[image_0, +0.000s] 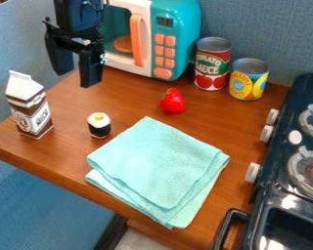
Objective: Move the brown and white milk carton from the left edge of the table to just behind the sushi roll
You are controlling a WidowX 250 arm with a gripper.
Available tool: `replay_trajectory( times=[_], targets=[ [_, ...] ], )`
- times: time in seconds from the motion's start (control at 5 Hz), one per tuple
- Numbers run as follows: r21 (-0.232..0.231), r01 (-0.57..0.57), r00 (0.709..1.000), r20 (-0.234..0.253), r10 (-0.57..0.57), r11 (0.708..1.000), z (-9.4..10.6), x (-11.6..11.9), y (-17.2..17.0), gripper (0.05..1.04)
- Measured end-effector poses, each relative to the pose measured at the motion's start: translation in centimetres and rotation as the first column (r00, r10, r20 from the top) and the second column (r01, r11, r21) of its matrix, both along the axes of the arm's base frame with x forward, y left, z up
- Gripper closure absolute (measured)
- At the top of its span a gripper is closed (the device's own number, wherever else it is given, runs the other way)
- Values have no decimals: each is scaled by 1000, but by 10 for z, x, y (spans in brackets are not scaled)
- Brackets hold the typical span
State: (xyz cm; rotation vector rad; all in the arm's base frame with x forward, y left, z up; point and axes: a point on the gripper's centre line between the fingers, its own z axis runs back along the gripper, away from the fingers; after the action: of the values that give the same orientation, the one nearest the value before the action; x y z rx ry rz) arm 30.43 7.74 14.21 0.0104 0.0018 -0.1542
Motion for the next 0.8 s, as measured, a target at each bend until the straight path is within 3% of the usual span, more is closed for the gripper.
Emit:
replay_trajectory(
  times=[0.2, 0.4, 0.6, 0.8],
  targets=[
    [-11, -2, 1000, -31, 2, 1000, -10, -2, 0, 83],
    [-55, -21, 1000, 6, 21, 998, -15, 1, -3, 83],
    [-30, -58, 998, 37, 59, 998, -5, 2, 7, 83],
    [46, -49, 998, 48, 47, 998, 7, 0, 18, 83]
  ],
)
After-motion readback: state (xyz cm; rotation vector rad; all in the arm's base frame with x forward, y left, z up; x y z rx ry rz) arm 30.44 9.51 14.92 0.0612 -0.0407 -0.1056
